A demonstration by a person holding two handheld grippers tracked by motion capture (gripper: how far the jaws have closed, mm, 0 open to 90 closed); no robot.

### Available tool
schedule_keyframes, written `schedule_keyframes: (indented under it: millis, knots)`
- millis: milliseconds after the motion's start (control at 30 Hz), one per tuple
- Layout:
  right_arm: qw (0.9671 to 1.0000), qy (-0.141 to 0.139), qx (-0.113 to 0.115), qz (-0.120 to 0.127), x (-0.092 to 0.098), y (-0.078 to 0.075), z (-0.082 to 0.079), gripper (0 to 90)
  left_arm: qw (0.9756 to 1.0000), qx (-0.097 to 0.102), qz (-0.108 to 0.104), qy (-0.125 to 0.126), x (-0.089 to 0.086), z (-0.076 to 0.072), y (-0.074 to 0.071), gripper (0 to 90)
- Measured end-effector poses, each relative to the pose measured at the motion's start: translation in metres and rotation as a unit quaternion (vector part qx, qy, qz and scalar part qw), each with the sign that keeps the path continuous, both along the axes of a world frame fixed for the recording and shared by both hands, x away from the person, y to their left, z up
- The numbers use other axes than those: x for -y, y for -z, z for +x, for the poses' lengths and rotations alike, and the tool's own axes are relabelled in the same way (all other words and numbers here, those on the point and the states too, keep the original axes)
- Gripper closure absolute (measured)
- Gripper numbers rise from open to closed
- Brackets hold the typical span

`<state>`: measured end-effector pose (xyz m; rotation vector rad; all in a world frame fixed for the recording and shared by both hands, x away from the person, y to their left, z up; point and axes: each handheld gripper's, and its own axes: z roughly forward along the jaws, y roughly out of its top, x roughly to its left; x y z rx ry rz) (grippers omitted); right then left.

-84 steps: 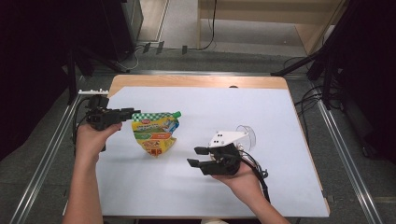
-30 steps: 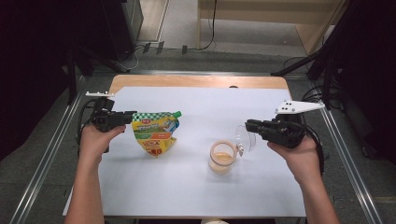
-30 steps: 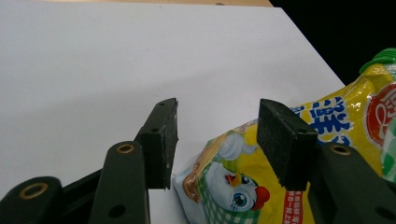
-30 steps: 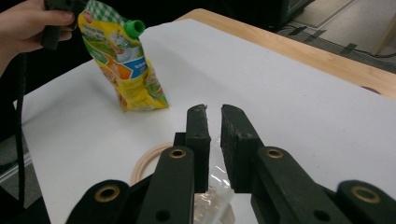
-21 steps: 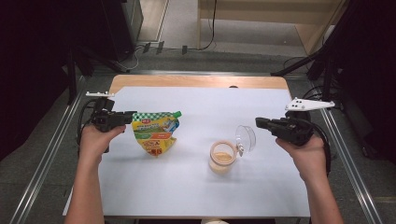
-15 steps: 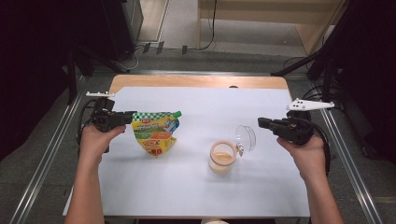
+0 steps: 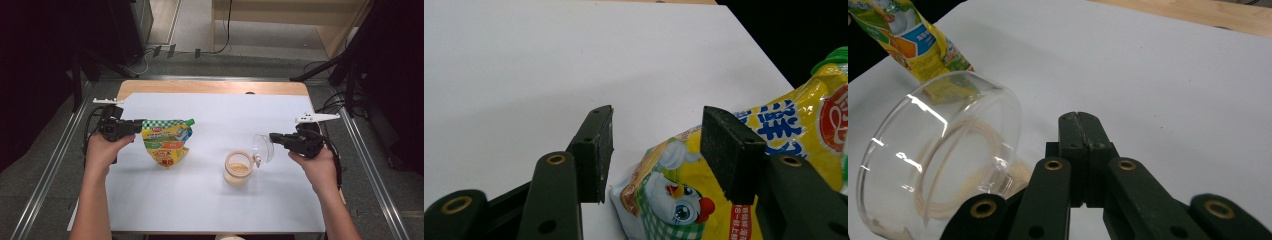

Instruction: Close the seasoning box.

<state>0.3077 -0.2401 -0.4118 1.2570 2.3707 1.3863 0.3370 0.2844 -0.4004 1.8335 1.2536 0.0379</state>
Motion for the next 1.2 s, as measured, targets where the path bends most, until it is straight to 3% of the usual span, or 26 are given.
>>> schedule_keyframes:
  millis: [133, 600, 800, 967, 1200]
  knots:
    - [0.9998, -0.019, 0.004, -0.002, -0.008, 0.004, 0.000, 90.0, 1.0000, -0.001, 0.001, 0.000, 0.000, 0.000, 0.000, 47.7]
    - [0.9992, -0.040, -0.001, 0.005, -0.020, 0.005, -0.004, 90.0, 0.9999, 0.009, 0.005, -0.003, 0.000, -0.001, -0.001, 47.6]
    - [0.9987, -0.050, 0.001, 0.007, -0.025, 0.003, -0.006, 90.0, 1.0000, 0.004, 0.007, -0.002, 0.001, 0.001, 0.001, 47.4]
    - [0.9978, -0.065, 0.006, 0.009, -0.032, 0.001, -0.009, 90.0, 0.9999, 0.008, -0.011, 0.004, 0.002, 0.000, -0.001, 47.7]
    - [0.9964, -0.084, 0.012, 0.004, -0.043, -0.002, -0.015, 89.7, 0.9999, 0.006, -0.008, 0.003, 0.001, 0.000, -0.001, 47.6]
